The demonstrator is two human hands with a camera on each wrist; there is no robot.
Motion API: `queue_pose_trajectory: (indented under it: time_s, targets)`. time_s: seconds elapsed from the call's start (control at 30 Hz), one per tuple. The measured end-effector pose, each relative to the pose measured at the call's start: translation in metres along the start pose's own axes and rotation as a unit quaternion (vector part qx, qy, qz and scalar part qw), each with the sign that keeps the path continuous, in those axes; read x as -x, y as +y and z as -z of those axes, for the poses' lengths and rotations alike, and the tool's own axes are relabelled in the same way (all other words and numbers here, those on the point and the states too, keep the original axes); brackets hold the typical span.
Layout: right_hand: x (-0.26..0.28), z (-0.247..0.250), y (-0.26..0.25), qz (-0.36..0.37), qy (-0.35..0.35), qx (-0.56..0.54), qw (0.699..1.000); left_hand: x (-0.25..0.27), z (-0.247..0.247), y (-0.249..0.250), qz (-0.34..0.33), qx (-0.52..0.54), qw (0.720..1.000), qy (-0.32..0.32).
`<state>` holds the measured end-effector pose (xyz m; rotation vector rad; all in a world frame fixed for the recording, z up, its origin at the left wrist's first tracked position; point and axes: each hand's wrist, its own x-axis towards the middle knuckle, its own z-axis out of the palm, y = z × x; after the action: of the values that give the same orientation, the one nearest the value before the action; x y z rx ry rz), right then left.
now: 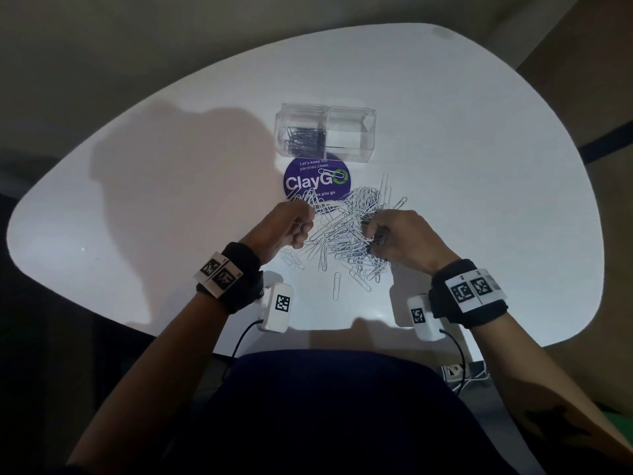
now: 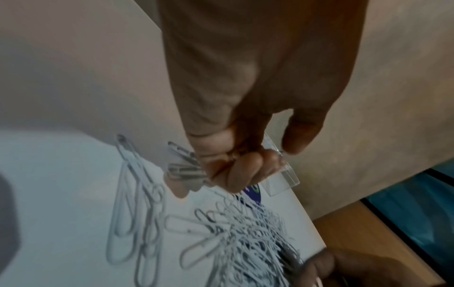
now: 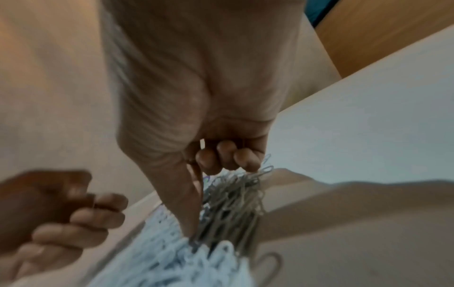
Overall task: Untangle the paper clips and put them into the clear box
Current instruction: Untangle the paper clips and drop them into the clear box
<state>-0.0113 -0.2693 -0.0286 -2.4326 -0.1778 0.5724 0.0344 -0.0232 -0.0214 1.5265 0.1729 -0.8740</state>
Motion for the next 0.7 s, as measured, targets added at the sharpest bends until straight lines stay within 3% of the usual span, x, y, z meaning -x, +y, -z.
queue_pose_trajectory:
  time_s: [0.1,0.17,0.23,0.3,0.37,0.47,0.57,0.7]
  targets:
    - [-0.005,-0.008,-0.001,0.000,0.001,0.035,0.999,-0.002,-0.011,0.001,0.015,-0.051,0.999,0.009]
    - [-0.013,-0.013,-0.005,0.016,0.008,0.016,1.000,-0.002,-0.018,-0.001,-0.035,-0.152,0.987,0.029]
    - [-0.018,-0.017,-0.009,0.050,0.034,-0.009,0.998,-0.006,-0.020,-0.007,-0.116,-0.308,0.944,0.029]
    - [-0.021,-0.014,-0.011,0.054,0.065,-0.058,0.995,-0.007,-0.022,-0.013,-0.142,-0.430,0.891,0.039]
    - [-0.018,-0.006,-0.007,0.029,0.078,-0.087,0.993,-0.008,-0.026,-0.018,-0.169,-0.483,0.856,0.070]
    - [-0.008,0.009,0.011,-0.001,0.078,-0.029,0.997,-0.006,-0.037,-0.020,-0.245,-0.544,0.796,0.101]
    - [0.005,0.022,0.021,-0.028,0.023,0.051,0.998,-0.005,-0.046,-0.019,-0.318,-0.584,0.738,0.114]
    - [0.004,0.014,0.016,-0.014,-0.026,0.142,0.989,-0.009,-0.052,-0.021,-0.282,-0.641,0.707,0.101]
